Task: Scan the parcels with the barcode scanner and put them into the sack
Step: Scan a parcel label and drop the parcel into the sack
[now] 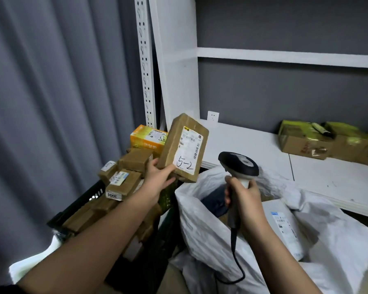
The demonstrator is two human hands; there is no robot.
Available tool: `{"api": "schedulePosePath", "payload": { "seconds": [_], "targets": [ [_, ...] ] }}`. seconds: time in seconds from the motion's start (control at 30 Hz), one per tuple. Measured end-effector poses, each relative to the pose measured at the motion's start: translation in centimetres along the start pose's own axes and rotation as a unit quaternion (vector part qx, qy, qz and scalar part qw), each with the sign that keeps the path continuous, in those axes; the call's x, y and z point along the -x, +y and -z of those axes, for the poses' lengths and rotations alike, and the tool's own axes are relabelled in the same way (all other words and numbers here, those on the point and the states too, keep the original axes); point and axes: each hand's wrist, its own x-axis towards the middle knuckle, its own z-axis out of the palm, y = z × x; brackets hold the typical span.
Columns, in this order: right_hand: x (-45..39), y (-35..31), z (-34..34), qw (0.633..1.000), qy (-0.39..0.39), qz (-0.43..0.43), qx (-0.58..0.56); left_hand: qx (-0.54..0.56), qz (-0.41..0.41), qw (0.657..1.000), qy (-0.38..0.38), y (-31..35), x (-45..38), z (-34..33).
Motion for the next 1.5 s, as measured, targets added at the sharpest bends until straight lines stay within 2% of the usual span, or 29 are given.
{"api": "schedulePosePath", "payload": {
  "seconds": [0.1, 0.2, 0.37, 0.53, 0.83, 1.5],
  "targets": [
    [2.7, -0.6, 0.7, 1.0, -0.007, -0.007, -0.025, 0.146, 0.069, 0.986, -0.05, 0.4, 4.1, 0.7],
    [4.8, -1.4, 0.9, 0.999, -0.039, -0.009, -0.037, 0.207, 0.09, 0.973, -0.058, 0.1, 6.8, 1.3],
    [6.3, -2.1, 0.4, 0.995, -0.101, 0.025, -0.01, 0.127, 0.069, 0.985, -0.099, -1.2, 7.9, 1.3],
    [6.4, -1.9, 0.3, 0.99, -0.126, 0.057, 0.009, 0.097, 0.038, 0.992, -0.07, -1.9, 6.5, 0.8],
    [6.6, -1.4, 0.2, 0.988, -0.122, 0.063, 0.069, 0.085, 0.013, 0.996, -0.029, -2.6, 5.0, 1.1],
    [6.7, -1.1, 0.1, 0.989, -0.13, 0.052, 0.054, 0.08, 0.029, 0.996, -0.006, -2.8, 4.7, 1.3]
  ]
}}
